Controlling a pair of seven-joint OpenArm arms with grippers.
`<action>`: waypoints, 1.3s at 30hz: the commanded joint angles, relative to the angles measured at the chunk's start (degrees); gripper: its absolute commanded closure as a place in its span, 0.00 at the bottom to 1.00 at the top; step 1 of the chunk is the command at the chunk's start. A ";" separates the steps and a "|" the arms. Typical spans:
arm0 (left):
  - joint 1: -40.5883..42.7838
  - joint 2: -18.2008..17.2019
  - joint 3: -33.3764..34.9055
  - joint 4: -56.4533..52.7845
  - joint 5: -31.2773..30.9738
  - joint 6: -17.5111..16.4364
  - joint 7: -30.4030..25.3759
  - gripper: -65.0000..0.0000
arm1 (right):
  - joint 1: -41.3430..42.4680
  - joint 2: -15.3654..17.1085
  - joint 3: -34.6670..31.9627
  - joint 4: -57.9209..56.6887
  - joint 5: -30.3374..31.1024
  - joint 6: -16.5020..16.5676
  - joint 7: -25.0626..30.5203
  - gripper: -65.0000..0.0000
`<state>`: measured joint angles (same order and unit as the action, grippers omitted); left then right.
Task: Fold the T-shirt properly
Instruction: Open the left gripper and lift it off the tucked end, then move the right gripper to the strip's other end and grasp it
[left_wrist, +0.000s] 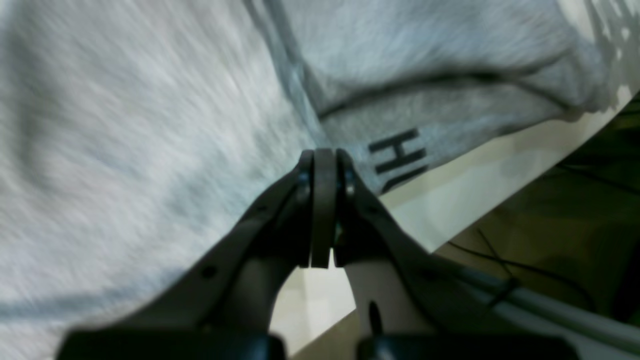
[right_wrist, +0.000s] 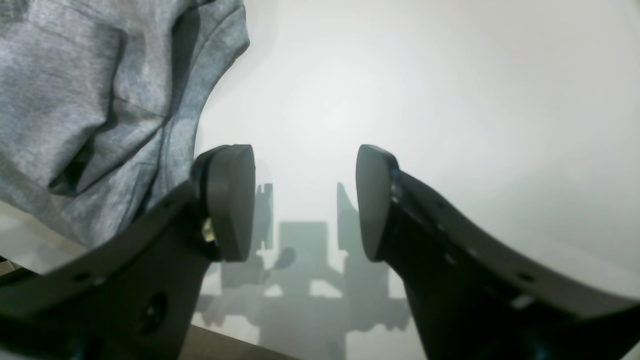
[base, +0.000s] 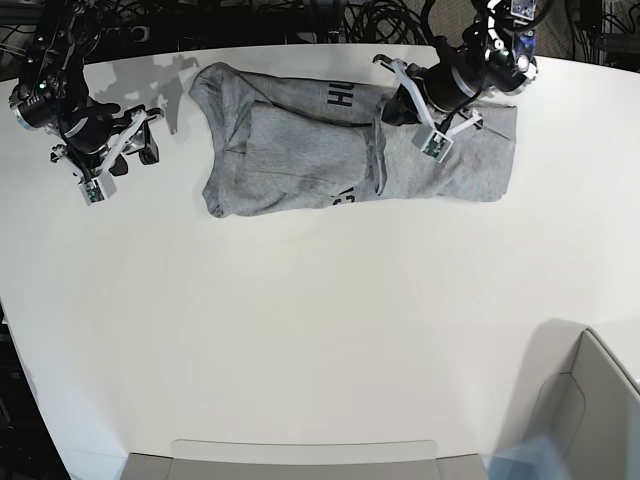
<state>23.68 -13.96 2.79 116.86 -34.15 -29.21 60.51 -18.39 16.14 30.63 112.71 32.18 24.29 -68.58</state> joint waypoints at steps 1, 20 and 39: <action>-0.08 -0.07 -0.98 0.37 -1.23 -0.02 -0.69 1.00 | 0.41 0.78 0.53 0.75 0.74 0.63 0.93 0.51; -4.39 0.29 -9.07 -6.04 -1.76 0.51 -2.71 1.00 | 1.73 -5.55 0.62 -6.29 16.21 8.37 3.48 0.51; -4.30 0.29 -8.98 -6.04 -1.76 0.42 -2.71 1.00 | 5.25 -10.65 -5.01 -28.79 21.93 8.63 3.65 0.51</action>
<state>19.53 -13.30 -6.11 110.00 -35.14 -28.38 58.63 -13.34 5.10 25.34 83.24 54.26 32.38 -64.64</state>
